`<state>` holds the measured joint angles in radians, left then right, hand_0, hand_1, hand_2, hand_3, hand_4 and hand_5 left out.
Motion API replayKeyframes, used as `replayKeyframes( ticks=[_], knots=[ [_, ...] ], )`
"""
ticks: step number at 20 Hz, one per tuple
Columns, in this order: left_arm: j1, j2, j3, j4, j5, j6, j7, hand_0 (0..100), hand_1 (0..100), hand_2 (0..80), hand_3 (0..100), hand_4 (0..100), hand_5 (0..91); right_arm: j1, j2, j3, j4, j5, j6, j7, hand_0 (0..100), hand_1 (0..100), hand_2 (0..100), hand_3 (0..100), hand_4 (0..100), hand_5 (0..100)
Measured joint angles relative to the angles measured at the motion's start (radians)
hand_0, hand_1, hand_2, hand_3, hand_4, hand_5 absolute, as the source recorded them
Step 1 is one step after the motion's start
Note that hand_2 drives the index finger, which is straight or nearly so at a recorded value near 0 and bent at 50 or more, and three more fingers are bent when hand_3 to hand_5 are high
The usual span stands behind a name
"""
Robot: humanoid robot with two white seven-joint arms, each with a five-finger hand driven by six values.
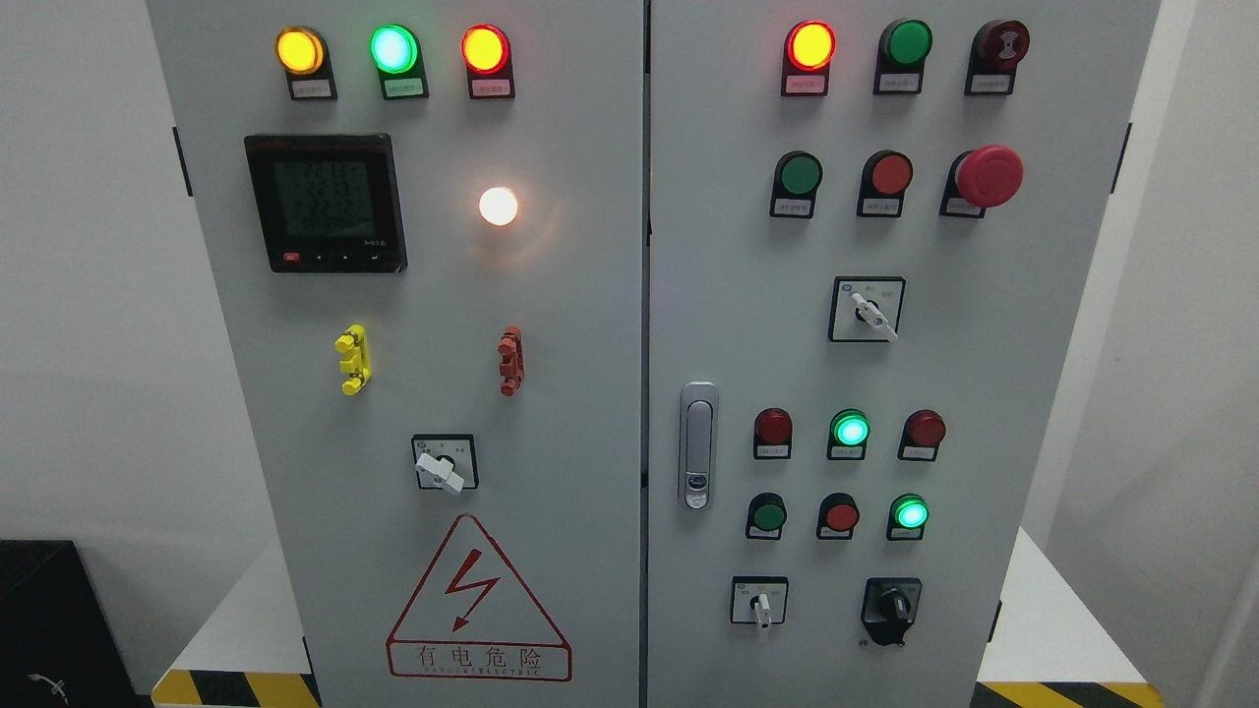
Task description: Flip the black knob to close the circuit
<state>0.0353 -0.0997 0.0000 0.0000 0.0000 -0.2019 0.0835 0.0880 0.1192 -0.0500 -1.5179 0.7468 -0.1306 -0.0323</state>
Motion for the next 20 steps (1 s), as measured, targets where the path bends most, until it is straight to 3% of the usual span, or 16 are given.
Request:
replayKeyframes(
  ticks=[12,20],
  knots=[
    [0.0,0.0,0.0,0.0,0.0,-0.002,0.0,12,56,0.0,0,0,0.0,-0.074,0.005,-0.028,-0.136,0.134,0.166,0.034,0,15,79,93,78,82],
    [0.0,0.0,0.0,0.0,0.0,-0.004,0.0,12,56,0.0,0,0,0.0,-0.134,0.009,-0.049,-0.176,0.233,0.197,0.043,0,15,80,93,78,83]
  ],
)
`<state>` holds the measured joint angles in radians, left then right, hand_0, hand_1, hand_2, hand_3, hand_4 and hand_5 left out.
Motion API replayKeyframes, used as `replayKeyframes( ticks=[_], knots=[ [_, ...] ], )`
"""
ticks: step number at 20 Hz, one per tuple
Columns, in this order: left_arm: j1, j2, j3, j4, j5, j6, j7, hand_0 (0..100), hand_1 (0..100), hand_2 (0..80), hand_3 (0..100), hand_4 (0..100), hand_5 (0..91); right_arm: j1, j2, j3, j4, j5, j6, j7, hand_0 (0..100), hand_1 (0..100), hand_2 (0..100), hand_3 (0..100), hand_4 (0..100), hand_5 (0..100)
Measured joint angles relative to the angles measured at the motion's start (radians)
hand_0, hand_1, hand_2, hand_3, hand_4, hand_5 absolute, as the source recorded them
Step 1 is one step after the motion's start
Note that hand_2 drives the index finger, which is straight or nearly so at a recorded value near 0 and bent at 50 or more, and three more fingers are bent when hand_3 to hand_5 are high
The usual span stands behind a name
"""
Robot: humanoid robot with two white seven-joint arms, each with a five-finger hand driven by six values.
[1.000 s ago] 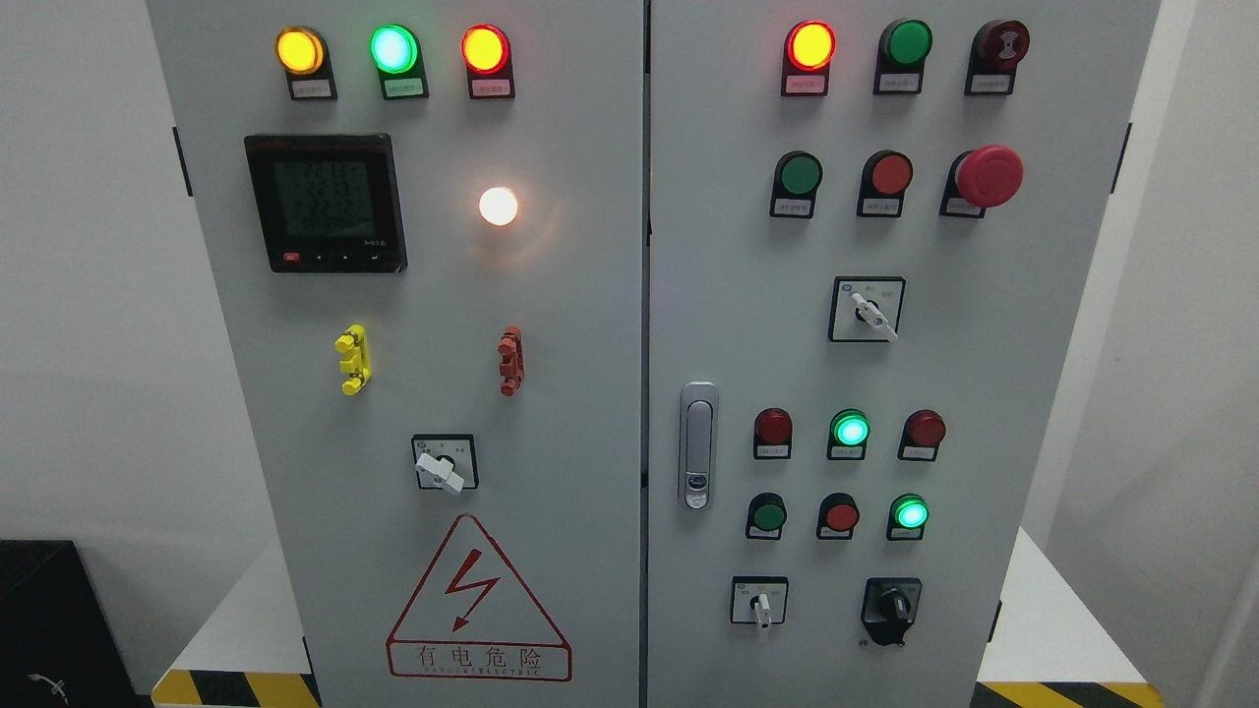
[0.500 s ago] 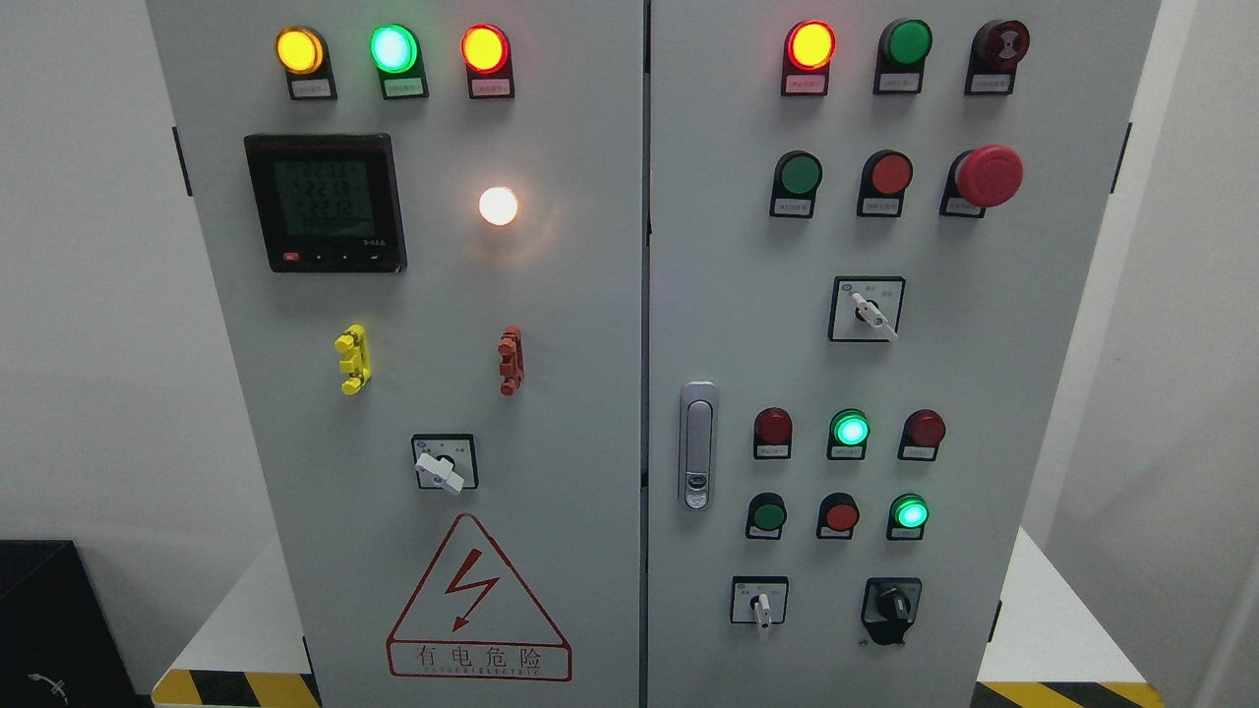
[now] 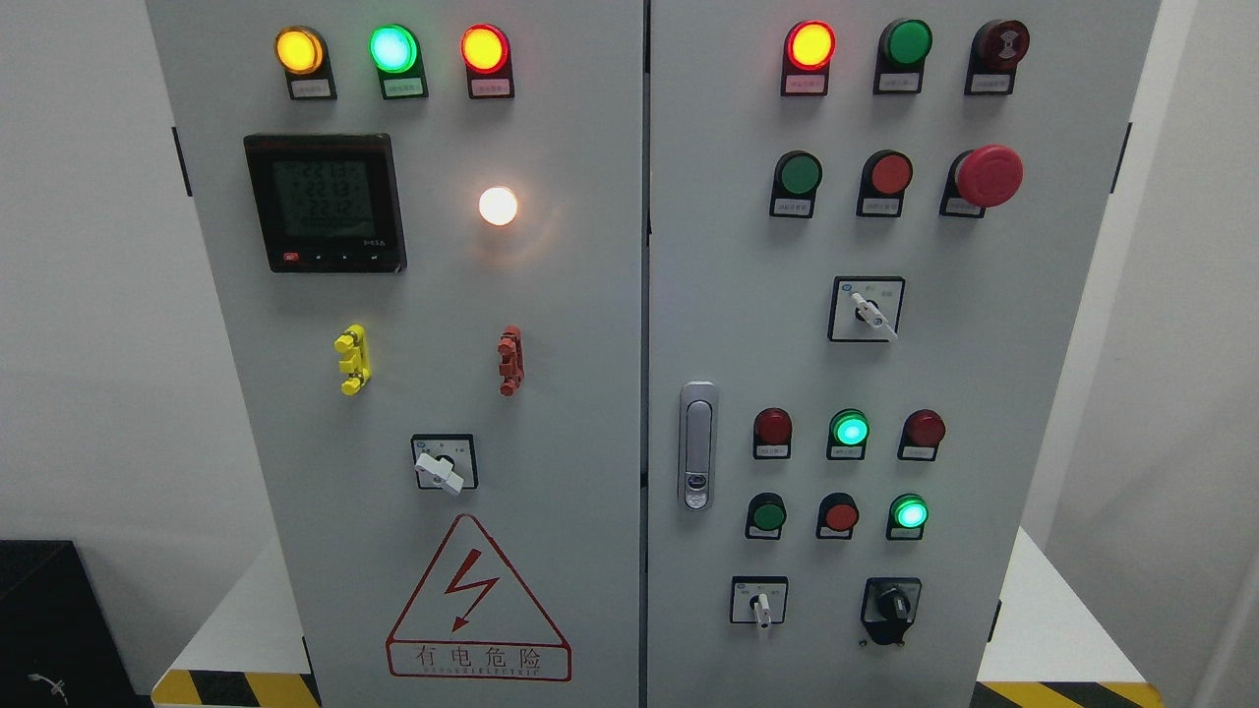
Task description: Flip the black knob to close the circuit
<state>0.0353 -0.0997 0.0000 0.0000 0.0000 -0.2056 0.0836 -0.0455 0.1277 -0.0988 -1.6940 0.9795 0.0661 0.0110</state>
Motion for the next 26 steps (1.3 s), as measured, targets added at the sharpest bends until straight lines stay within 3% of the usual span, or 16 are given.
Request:
replayKeyframes(
  ticks=[26],
  knots=[
    [0.0,0.0,0.0,0.0,0.0,0.004,0.0,12,56,0.0,0,0,0.0,-0.148,0.005,-0.068,0.037,0.186,0.079,0.006,0,15,80,93,79,83]
  ],
)
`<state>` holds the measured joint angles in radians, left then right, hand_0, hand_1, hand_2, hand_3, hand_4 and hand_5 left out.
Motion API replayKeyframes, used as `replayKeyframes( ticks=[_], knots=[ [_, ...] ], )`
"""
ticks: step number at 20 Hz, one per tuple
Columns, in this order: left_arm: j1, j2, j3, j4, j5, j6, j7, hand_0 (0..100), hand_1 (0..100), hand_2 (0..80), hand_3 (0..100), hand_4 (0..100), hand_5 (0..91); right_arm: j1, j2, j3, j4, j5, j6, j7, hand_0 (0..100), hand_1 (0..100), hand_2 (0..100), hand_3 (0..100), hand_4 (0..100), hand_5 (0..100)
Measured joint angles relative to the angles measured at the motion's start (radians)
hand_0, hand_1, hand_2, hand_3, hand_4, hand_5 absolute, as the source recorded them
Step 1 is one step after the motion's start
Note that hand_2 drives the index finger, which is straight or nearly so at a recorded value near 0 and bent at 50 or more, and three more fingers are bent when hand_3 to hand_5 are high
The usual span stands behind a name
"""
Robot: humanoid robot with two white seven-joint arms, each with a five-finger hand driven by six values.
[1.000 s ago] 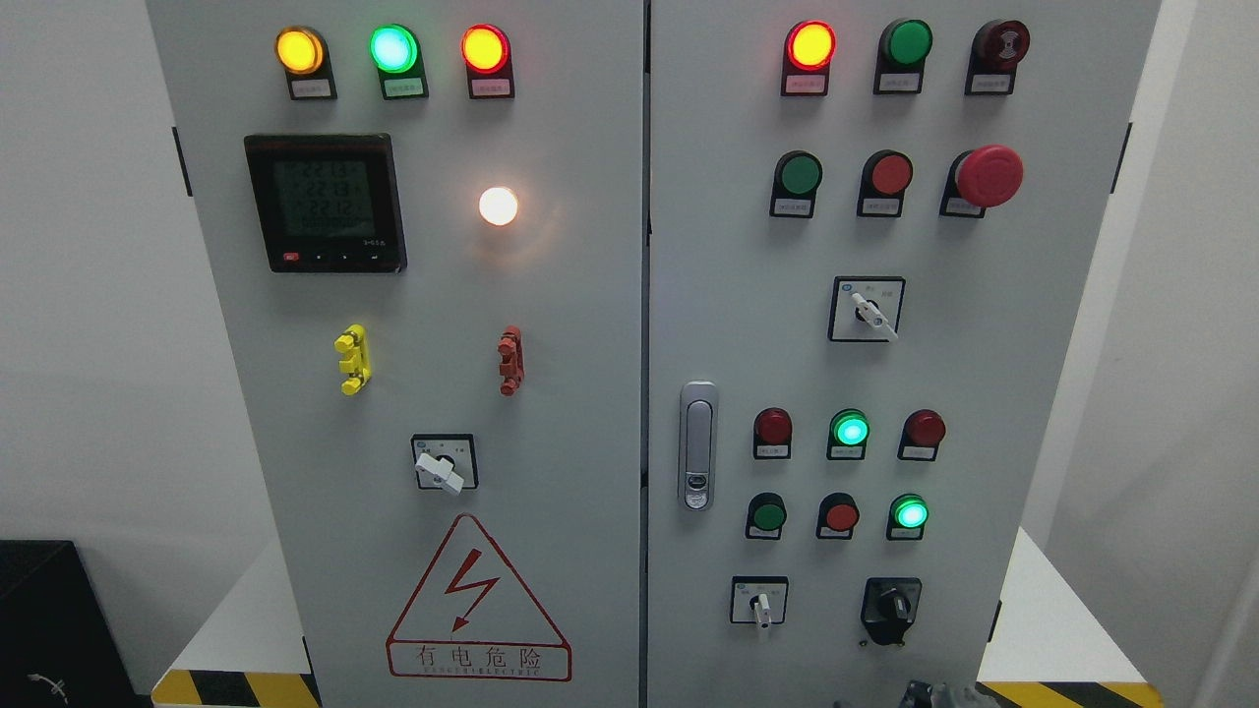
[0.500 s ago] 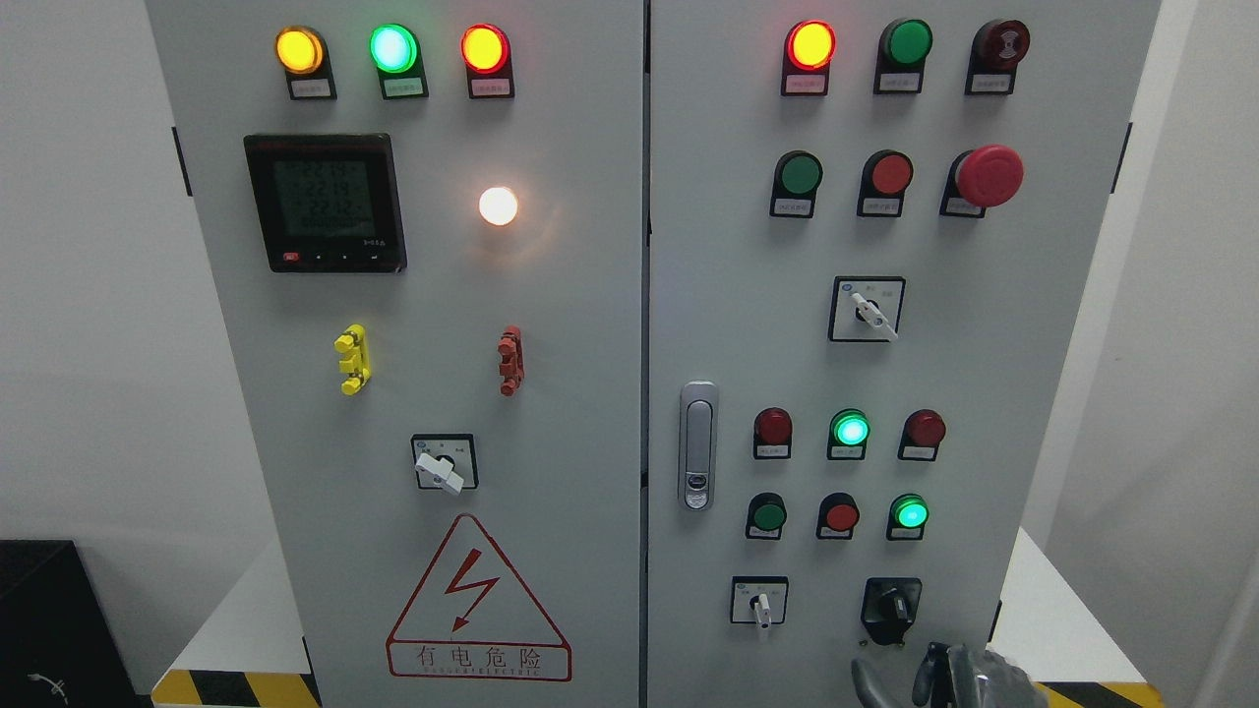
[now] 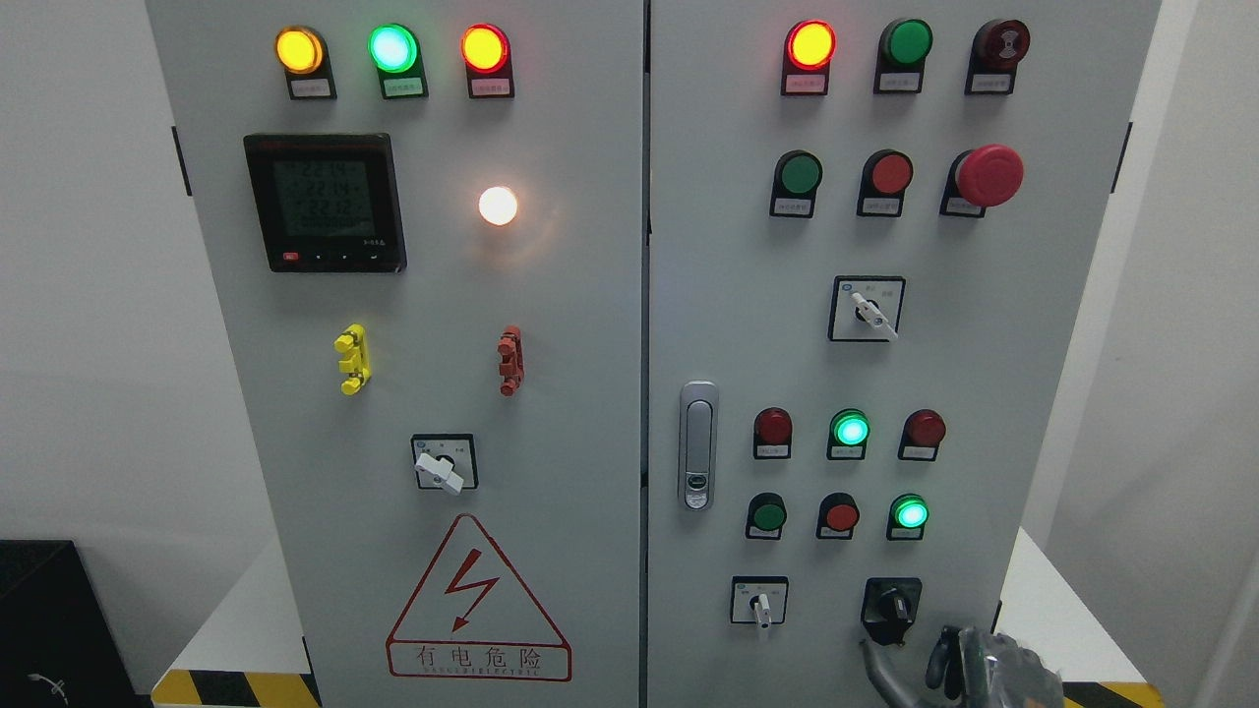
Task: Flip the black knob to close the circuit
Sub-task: 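Raise the right hand up to the black rotary knob near the bottom, then grip the black knob with the right hand and twist it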
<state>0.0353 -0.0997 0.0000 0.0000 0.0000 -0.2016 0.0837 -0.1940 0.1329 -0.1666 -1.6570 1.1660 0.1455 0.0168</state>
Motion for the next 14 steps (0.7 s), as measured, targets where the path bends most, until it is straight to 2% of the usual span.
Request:
replayKeyframes(
  ticks=[14],
  knots=[
    [0.0,0.0,0.0,0.0,0.0,0.0,0.0,12,56,0.0,0,0,0.0,-0.031,0.001,-0.015,0.038,0.015,0.02,-0.007,0,16,79,93,79,82]
  ],
)
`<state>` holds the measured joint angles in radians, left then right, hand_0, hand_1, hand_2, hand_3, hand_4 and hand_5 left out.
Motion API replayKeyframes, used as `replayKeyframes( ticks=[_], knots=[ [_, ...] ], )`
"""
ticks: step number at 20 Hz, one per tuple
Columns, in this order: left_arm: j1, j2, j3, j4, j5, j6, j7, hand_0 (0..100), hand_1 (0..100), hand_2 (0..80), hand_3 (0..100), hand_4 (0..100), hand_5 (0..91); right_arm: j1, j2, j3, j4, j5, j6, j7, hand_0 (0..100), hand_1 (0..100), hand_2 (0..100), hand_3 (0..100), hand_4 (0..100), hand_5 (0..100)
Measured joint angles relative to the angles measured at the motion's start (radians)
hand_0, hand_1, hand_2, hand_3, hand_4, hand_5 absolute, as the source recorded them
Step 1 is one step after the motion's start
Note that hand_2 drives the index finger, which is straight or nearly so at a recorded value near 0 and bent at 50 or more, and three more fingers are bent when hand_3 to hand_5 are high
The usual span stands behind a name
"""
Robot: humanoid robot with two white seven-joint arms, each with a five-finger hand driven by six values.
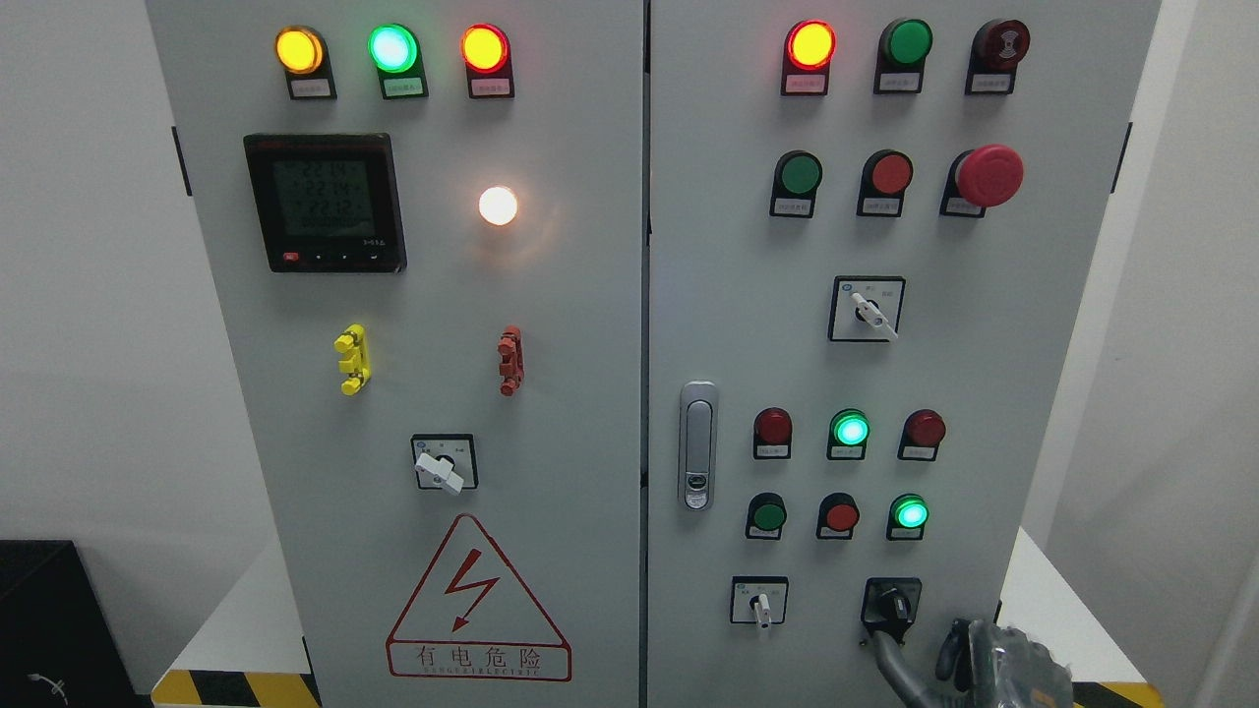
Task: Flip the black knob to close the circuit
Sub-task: 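Grip the black knob with the right hand and twist it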
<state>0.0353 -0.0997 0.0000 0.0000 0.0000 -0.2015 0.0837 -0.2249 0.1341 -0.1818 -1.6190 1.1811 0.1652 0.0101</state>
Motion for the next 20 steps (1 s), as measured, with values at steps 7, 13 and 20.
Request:
replayKeyframes(
  ticks=[7,13,20],
  knots=[
    [0.0,0.0,0.0,0.0,0.0,0.002,0.0,12,56,0.0,0,0,0.0,-0.012,0.0,-0.007,0.016,0.001,0.001,-0.003,0,16,79,93,79,82],
    [0.0,0.0,0.0,0.0,0.0,0.005,0.0,12,56,0.0,0,0,0.0,-0.016,0.001,-0.019,0.022,0.001,0.001,0.0,0,16,80,93,79,82],
    [0.0,0.0,0.0,0.0,0.0,0.001,0.0,12,56,0.0,0,0,0.0,-0.027,0.001,-0.03,0.029,0.0,0.001,0.002,0,16,79,93,79,82]
  ],
)
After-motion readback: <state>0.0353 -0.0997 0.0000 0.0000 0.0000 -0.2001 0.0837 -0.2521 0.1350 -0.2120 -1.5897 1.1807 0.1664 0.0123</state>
